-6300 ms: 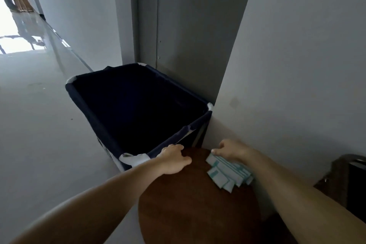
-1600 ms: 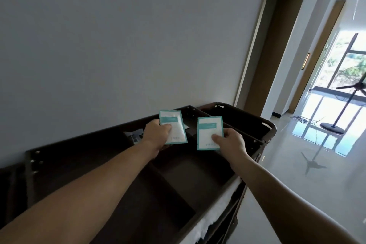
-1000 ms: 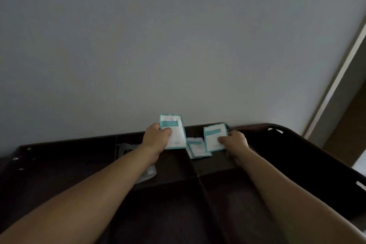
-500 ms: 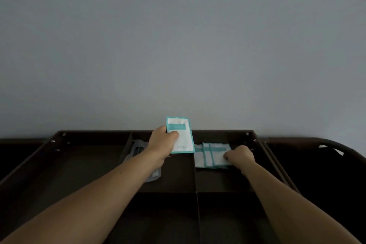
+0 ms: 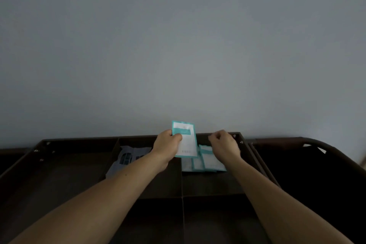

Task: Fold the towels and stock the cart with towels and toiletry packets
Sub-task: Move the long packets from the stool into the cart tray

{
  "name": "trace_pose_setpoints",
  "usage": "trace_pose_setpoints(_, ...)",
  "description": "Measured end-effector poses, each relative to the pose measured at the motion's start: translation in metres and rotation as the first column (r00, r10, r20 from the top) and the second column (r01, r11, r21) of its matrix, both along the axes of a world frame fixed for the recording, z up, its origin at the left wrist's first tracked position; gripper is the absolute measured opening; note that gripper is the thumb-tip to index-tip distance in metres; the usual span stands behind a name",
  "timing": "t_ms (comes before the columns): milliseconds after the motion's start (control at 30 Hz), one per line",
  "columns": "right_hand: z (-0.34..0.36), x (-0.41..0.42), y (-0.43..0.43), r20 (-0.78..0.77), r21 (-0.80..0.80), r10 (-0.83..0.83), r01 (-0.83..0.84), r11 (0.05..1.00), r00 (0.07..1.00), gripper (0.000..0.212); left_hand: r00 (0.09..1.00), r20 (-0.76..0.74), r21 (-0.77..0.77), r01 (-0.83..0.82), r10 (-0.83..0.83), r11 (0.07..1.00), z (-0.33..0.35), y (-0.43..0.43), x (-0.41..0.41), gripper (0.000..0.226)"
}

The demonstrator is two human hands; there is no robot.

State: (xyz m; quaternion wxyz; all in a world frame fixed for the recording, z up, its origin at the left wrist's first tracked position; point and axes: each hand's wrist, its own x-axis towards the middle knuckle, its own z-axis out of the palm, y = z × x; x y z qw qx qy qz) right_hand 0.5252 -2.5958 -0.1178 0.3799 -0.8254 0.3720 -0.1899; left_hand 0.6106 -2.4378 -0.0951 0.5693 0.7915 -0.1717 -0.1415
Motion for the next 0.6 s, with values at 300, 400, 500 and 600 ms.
trace_pose_setpoints(300,0.006,-0.013,-0.003,0.203,0.301,0.161,-0.217,0.928,0.966,0.004,0.977,-0.188,-0.121,0.083,-0.105,0.989,-0.008,-0.029,-0.018,0.013)
trace_pose_setpoints(400,0.002,-0.016,-0.020,0.219,0.323,0.045,-0.116,0.939,0.975,0.008,0.970,-0.197,-0.088,0.128,-0.143,0.988,-0.011,-0.028,-0.016,0.010)
trace_pose_setpoints(500,-0.010,-0.021,-0.039,0.088,0.195,-0.024,0.007,0.981,0.996,0.012,0.980,-0.165,-0.075,0.099,-0.110,0.992,-0.014,-0.018,-0.008,0.008)
trace_pose_setpoints(600,-0.027,-0.022,-0.046,-0.103,0.170,-0.014,0.032,0.985,0.995,0.025,0.985,-0.162,-0.078,0.042,-0.054,0.996,-0.014,-0.006,0.001,0.008)
